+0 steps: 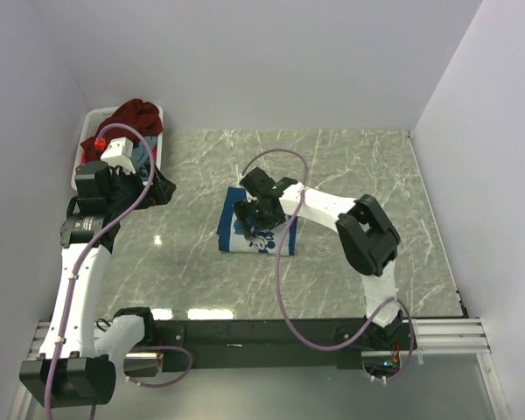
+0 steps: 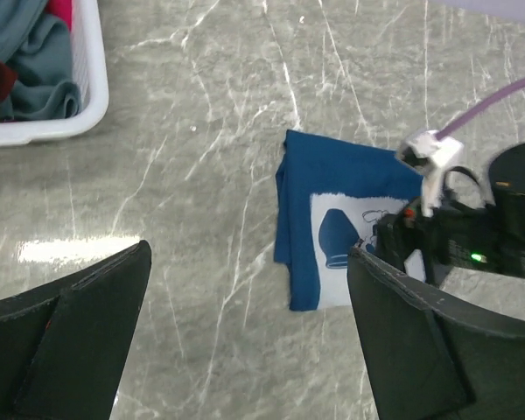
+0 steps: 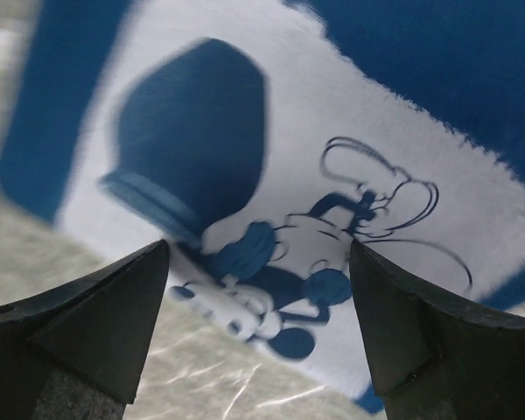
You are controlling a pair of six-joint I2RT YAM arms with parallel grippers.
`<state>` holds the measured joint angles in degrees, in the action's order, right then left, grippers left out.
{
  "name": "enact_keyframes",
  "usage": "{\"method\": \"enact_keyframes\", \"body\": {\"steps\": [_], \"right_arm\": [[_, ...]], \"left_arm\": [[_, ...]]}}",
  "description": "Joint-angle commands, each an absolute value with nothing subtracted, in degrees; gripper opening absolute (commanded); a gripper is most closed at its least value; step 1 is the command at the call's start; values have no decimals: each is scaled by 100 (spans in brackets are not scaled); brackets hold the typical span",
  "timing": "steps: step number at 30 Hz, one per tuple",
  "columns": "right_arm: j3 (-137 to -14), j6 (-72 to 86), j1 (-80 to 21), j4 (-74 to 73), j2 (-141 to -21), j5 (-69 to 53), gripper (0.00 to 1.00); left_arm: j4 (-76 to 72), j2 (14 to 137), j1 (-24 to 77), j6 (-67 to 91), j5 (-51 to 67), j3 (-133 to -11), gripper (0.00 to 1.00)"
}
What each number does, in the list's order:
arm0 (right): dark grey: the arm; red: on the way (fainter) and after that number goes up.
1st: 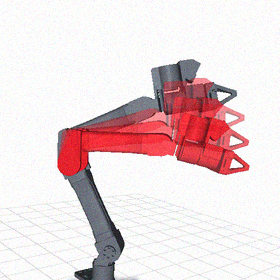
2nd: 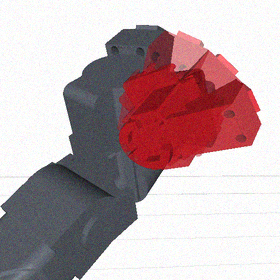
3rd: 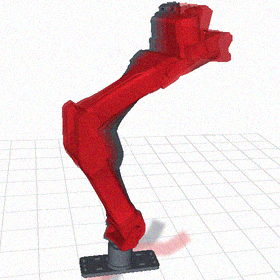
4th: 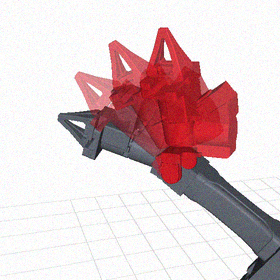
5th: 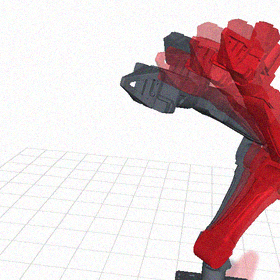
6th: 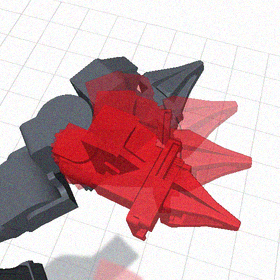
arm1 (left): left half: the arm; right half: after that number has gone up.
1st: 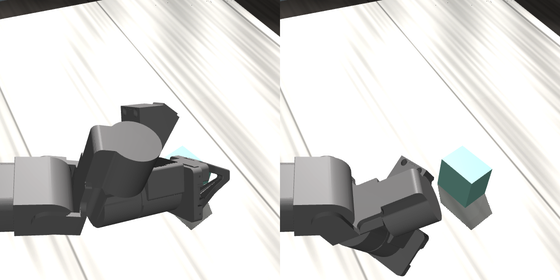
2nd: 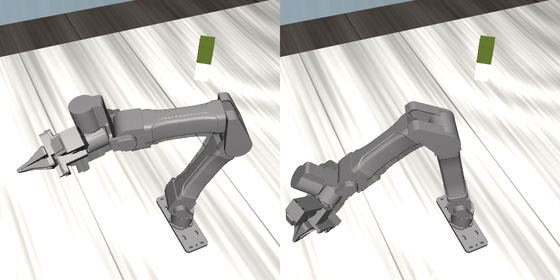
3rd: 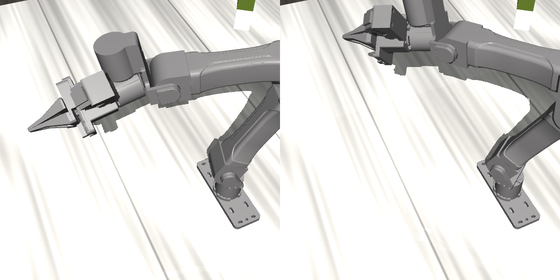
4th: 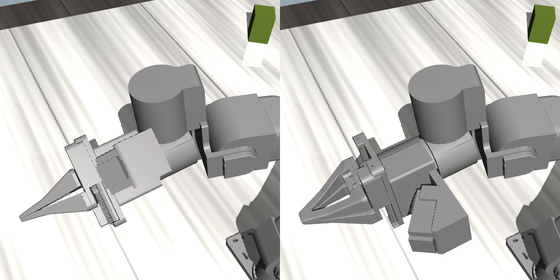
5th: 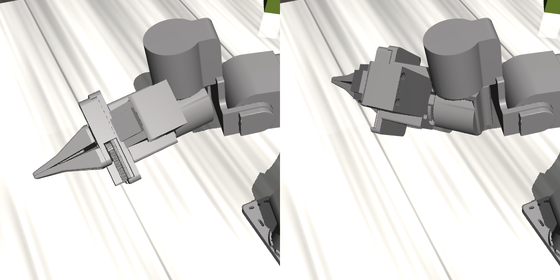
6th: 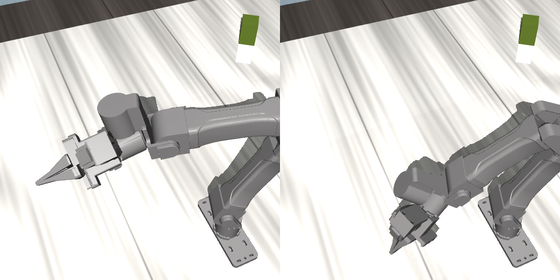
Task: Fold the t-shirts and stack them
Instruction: Neatly place the folded tshirt to the corner
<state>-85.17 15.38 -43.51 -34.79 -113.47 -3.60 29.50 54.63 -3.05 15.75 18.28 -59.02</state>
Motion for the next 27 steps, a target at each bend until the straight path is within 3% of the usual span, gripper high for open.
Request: {"method": "enact_keyframes", "body": {"steps": [1, 8, 20, 27], "right_arm": [[-8840, 1426, -4254, -3752, -11776, -130, 90], [-8632, 195, -3447, -4420, -12060, -562, 89], [-7128, -3407, -28, -5000, -11241, -799, 90], [-8381, -4859, 1282, -6044, -12005, -607, 93]], "left_arm": [[3006, 5247, -316, 1582, 1600, -5932, 99], [3059, 5291, -325, 1450, 1600, -5994, 99], [3103, 5634, -316, 1213, 1898, -6161, 99], [3006, 5774, -316, 1204, 2109, -6178, 99]]}}
